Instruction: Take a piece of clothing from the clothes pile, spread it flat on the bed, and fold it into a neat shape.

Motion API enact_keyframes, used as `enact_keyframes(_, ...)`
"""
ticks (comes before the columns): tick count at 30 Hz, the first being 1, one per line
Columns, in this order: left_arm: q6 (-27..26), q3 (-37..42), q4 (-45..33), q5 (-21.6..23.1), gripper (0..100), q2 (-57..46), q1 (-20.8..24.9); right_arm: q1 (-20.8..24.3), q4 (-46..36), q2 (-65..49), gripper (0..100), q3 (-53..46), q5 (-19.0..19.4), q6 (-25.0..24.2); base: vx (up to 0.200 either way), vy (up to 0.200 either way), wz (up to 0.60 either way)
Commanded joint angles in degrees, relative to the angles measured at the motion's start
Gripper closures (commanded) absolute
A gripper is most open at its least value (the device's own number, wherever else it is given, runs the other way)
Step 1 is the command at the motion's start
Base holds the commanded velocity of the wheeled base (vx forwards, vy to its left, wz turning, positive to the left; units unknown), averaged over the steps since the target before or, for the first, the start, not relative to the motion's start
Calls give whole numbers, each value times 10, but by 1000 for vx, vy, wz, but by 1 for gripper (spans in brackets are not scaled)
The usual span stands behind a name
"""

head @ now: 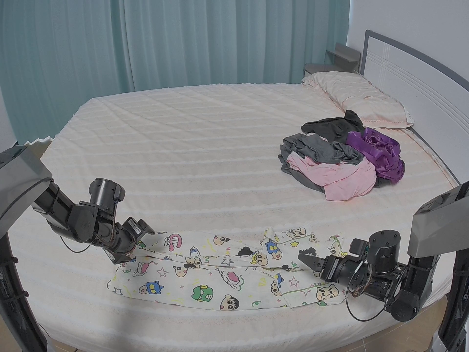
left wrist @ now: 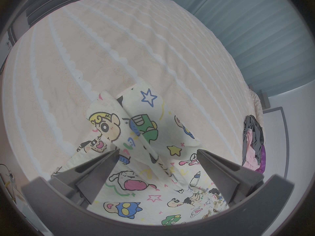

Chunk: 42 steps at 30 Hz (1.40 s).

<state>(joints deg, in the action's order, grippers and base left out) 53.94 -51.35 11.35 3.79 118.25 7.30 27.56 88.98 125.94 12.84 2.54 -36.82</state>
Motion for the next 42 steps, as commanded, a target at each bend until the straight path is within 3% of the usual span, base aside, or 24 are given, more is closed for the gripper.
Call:
enact_keyframes(1,0,-7,-4,0,0,10,0,0,4,0,0,0,0,0,0,0,0)
enact_keyframes(2,0,-8,-7,0,100,10,-1,0,4,0,0,0,0,0,0,0,0)
enact_keyframes(17,-13,-45,-102,0,100,3,-1,1,4,0,0,1,0,0,0,0,0)
enact_keyframes(23,-17,-57,-96,-1,100,1,-1,5,4,-3,0,5,0,0,0,0,0)
enact_keyframes(37,-82,-110,-85,-3,100,1,1,3,4,28,0,49,-1,-6,0,0,0)
enact_keyframes(38,-108,-110,-78,-5,100,-9,4,-1,4,58,0,80,-10,-12,0,0,0)
enact_keyframes(42,-122,-112,-77,-5,100,-14,6,4,4,68,0,96,-20,-29,0,0,0)
